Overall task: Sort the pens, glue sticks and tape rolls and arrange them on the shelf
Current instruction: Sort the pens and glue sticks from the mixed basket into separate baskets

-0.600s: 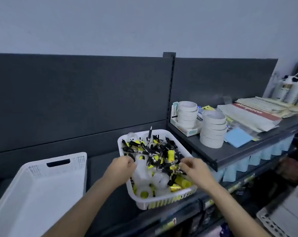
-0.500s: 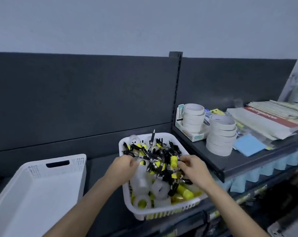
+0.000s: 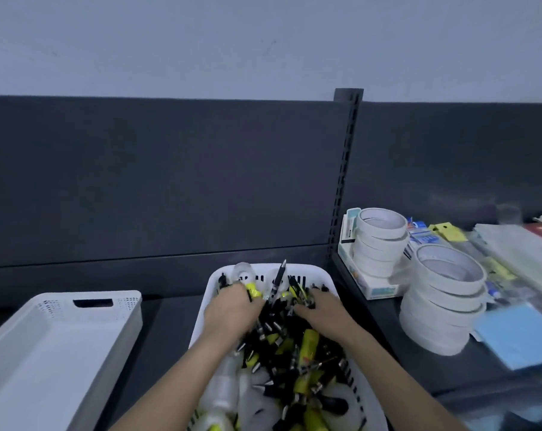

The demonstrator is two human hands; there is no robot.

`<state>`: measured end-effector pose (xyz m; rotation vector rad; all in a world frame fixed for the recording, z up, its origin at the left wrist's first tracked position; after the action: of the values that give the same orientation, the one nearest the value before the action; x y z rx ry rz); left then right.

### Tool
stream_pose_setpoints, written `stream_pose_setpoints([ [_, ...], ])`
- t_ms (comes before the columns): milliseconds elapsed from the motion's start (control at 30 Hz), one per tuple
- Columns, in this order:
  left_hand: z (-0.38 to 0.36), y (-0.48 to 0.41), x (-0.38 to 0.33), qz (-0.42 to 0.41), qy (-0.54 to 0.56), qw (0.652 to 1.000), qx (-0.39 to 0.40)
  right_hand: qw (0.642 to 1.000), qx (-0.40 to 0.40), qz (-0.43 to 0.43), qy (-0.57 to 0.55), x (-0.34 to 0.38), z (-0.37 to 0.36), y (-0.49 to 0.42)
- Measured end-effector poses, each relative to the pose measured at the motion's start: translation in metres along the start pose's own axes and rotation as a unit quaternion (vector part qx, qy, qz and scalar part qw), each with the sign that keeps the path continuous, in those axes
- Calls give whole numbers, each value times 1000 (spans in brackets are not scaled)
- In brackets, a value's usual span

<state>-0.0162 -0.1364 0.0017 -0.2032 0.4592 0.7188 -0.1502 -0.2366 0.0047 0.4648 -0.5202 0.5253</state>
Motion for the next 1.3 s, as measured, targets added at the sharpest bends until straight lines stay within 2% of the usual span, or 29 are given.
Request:
stream_pose_setpoints([
  [133,-6,-11,-7,-11,-37,999,-25,996,0,-7,84,6,-11,-10],
  [267,-16,-11,-13,-46,1,999,16,997,13,12,76,0,-19,-12],
  [400,-20,-10,-14,-36,21,998,56,999,-6,6,46,-4,-21,-12],
  [633,-1,-4,3,-51,98,993,40,997,-67,31,38,-25,-28,-6],
  [733,0,0,11,-89,94,989,74,998,-55,5,40,-20,-34,-10],
  [867,-8,3,4,-112,63,987,100,994,-93,27,47,-15,-31,-17],
  [967,-14,3,0,-96,-10,987,132,996,-80,18,18,-23,-32,-10],
  [1100,-11,-3,-3,-54,-43,984,164,997,-24,-19,64,-20,-27,-1],
  [1200,-10,-5,-7,-38,-30,982,183,998,29,-29,53,-13,-27,-2],
  [1300,-13,-9,-1,-21,45,982,180,999,45,-25,7,-6,-26,-9],
])
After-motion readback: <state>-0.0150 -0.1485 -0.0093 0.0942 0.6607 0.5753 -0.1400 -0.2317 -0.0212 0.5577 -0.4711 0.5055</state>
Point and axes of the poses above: each hand's wrist, its own y-axis away from the middle knuckle, its own z-axis out of the back of the hand, x = y × z, the point moved 2 cm from there along -y, towards the middle knuckle, and after that the axes turned 7 degrees about -z, right-handed, at the moved point
